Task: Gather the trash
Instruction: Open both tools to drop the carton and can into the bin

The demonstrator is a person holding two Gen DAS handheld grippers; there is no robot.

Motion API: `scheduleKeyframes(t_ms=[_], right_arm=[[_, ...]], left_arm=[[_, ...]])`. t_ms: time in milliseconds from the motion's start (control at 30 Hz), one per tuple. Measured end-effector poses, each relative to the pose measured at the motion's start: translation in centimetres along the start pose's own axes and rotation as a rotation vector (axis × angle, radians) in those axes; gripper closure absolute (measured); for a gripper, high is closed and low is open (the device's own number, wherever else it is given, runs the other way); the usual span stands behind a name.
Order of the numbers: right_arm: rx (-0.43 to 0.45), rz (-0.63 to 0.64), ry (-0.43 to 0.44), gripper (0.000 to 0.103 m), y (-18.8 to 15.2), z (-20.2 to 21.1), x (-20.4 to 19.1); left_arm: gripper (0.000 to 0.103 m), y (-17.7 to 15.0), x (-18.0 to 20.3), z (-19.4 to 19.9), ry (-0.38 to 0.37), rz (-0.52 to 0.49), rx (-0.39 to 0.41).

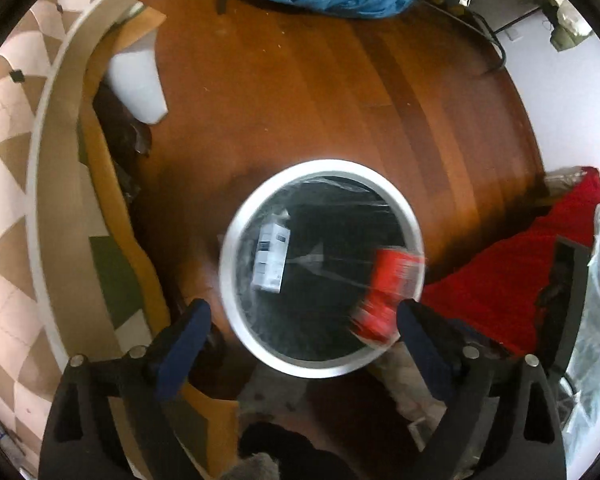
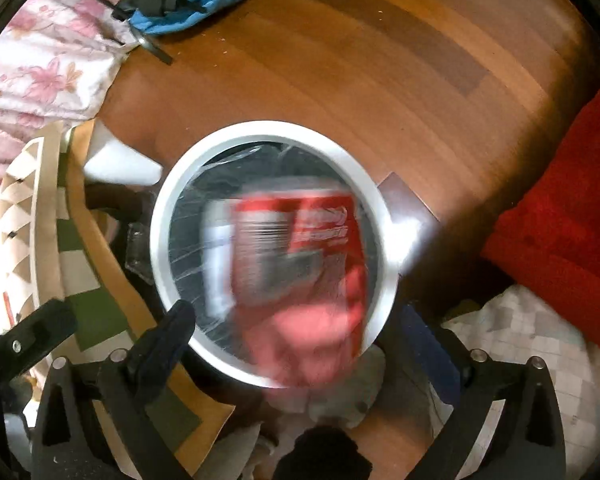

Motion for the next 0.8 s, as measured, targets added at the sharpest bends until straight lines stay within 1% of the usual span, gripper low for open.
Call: scheduleKeyframes(t_ms=[33,100,167,233,300,333,400,500,633,800], right_arm=[[0.005,0.001,-0.015,0.000,-0.1,-0.1,0.3],[0.011,0.009,-0.061,0.000,-0.3,0.0,0.2],[0.025,0.021,-0.138,0.000,-0.7,0.6,0.6],[0.037,0.036,-0.195,0.000,-1.3,1.2,0.8],[0.050,0.053,-0.248,0.000,-2.0,1.8,0.8],[0.051,0.069,-0.278,0.000,-2.3,2.1,0.9],[0.050,0.081,-0.309,0.000,-2.7,2.3,0.9],[0.045,0.097,-0.318,0.000,-3.4,2.7,0.9],[0.065,0.108,-0.304,0.000,-4.4,4.4,0.3],[0.116,0.118,-0.278,0.000,-5.8,8.0,-1.1]], left_arm=[[0.007,-0.1,-0.2,0.3,0.048,-0.011,0.022],[0.007,-0.2,-0.4,0.4,0.111,-0.027,0.049],[0.007,-0.8,-0.7,0.8,0.180,-0.044,0.073],[0.007,-1.4,-0.8,0.9,0.230,-0.059,0.090],[0.007,-1.7,-0.8,1.0,0.263,-0.071,0.098],[0.007,-2.1,-0.8,1.1,0.274,-0.077,0.104],[0.007,-2.7,-0.5,1.4,0.283,-0.084,0.109],[0.007,-3.2,-0.3,2.0,0.280,-0.081,0.119],[0.007,-4.0,0.0,3.8,0.282,-0.086,0.146],[0.007,-5.3,0.6,7.1,0.275,-0.096,0.196]])
Point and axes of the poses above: each gripper's, at about its wrist camera, not at the fingertips, and z roughly against the way its jaws point, x to its right, y to its top, the point moved 7 cm from there along -z, roughly the way its jaws point, and after that the axes turned 8 degrees about -x, right-handed, at the moved point
